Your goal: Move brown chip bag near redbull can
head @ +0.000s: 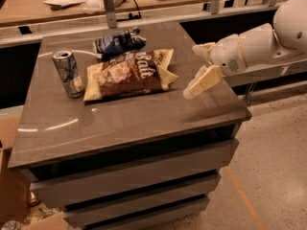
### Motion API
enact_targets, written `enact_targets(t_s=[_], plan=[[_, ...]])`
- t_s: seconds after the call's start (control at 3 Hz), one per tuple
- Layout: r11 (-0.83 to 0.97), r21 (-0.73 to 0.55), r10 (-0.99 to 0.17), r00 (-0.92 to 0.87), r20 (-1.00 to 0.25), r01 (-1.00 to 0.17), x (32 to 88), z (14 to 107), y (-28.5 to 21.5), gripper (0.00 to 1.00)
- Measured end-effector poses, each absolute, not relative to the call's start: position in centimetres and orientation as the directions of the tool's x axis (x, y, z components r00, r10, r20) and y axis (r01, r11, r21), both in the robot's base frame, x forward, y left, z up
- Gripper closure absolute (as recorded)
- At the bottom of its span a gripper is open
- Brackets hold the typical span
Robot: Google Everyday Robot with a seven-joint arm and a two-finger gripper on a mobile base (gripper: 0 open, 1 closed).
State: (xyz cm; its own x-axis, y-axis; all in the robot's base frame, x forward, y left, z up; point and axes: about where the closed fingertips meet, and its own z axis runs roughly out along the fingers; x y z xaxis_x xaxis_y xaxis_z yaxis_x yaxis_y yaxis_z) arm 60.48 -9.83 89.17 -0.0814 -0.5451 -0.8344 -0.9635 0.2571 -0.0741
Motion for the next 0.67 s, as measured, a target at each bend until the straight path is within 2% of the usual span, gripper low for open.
enact_targets(t_s=[0.33,0.67], plan=[[0.381,-0.188,-0.541,-0.054,-0.839,-0.905,61.56,92.14,-15.38,0.0],[0.381,-0.187,-0.541,-0.054,-0.839,-0.905,61.56,92.13,-15.38,0.0]])
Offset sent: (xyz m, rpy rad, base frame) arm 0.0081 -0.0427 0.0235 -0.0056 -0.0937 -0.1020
